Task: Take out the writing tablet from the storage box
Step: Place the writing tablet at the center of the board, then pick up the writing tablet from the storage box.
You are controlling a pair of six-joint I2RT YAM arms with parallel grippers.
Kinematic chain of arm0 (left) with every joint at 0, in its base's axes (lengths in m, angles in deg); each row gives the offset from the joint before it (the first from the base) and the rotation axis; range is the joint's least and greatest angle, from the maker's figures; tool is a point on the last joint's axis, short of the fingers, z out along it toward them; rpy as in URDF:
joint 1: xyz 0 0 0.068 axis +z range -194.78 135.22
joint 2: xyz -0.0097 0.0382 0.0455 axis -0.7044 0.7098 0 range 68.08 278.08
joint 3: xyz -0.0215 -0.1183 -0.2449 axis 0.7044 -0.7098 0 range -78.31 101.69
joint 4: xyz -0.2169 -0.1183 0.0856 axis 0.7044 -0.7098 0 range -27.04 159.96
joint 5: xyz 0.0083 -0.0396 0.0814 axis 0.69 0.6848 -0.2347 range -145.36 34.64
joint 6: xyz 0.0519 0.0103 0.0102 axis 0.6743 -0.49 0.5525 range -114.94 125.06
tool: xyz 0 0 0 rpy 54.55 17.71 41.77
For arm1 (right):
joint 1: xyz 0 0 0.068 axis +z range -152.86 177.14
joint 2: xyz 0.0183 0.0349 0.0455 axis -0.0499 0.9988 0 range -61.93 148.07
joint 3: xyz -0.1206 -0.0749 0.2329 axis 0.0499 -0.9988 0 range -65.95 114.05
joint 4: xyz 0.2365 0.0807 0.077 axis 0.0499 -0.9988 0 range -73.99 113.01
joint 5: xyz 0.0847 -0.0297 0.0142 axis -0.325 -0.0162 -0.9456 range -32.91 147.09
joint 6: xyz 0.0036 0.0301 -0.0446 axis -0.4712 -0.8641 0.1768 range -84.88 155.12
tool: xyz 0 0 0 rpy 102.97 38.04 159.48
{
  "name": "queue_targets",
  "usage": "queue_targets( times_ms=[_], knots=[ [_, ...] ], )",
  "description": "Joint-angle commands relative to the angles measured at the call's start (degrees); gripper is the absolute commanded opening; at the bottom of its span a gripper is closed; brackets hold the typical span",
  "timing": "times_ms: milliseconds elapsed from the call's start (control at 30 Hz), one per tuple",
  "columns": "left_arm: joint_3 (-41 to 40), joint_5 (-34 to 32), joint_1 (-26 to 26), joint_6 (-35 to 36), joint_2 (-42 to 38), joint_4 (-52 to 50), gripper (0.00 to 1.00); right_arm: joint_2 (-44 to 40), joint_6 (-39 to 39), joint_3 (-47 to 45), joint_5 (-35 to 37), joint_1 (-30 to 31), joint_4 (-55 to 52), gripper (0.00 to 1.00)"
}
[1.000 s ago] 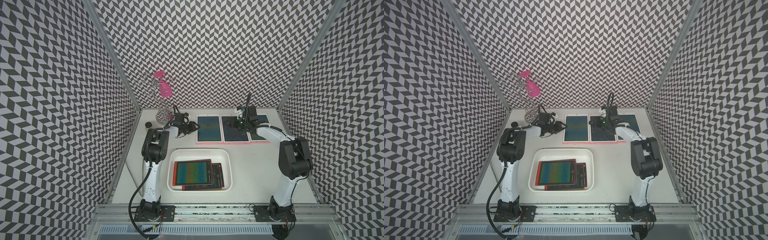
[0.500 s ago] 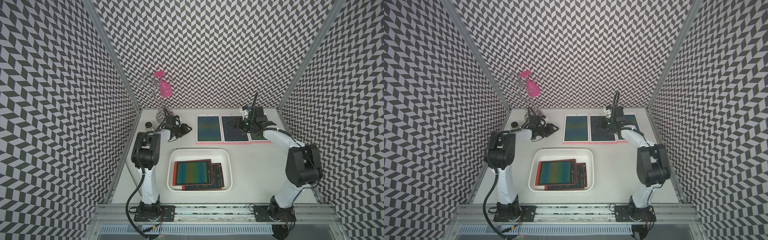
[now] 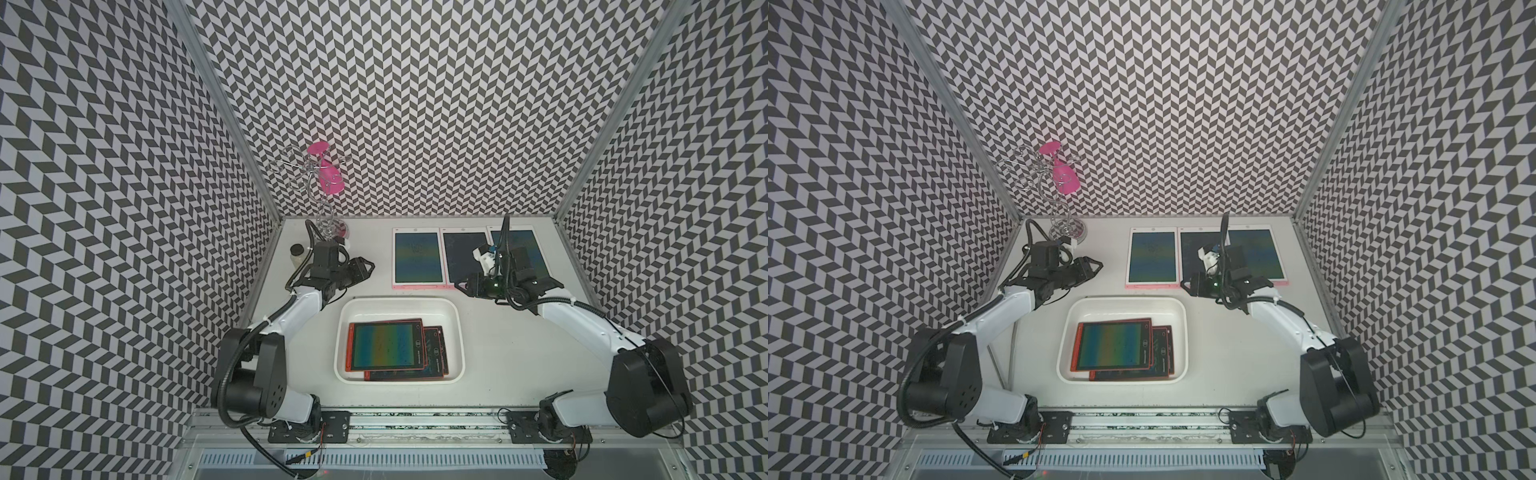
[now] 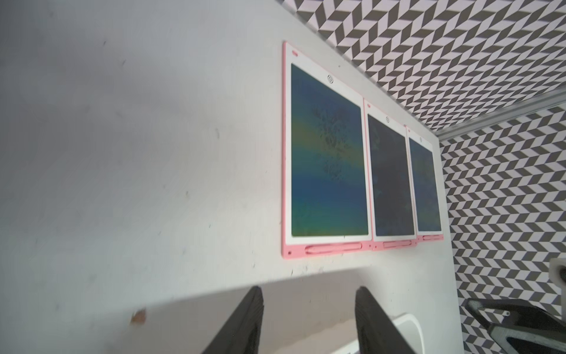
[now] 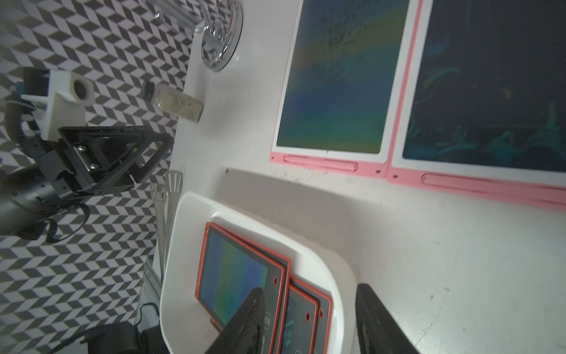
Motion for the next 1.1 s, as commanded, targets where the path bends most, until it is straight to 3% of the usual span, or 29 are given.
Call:
queue_targets(
  times_ms=[0,233,733,1067],
  knots=[
    [-5.10,-2.98,-0.34,-1.04,-6.30,-5.67,0.51,-2.32,-1.00,-1.92,2.08,3.64,1.00,0.49],
    [-12.51,-4.82,-0.45,-2.61,-17.15,-7.71,0.52,-4.32,-2.19,-6.19,1.63,7.88,2.38,0.48],
    [-14.58,-5.32,-0.70,-1.99,-20.04,-10.70,0.52,-7.63,-5.24,-9.71,2.87,11.59,4.52,0.48],
    [-15.29,-3.71,-0.86,-1.05,-19.91,-10.96,0.52,-4.64,-6.31,-10.14,0.16,13.51,7.56,0.47]
  ],
)
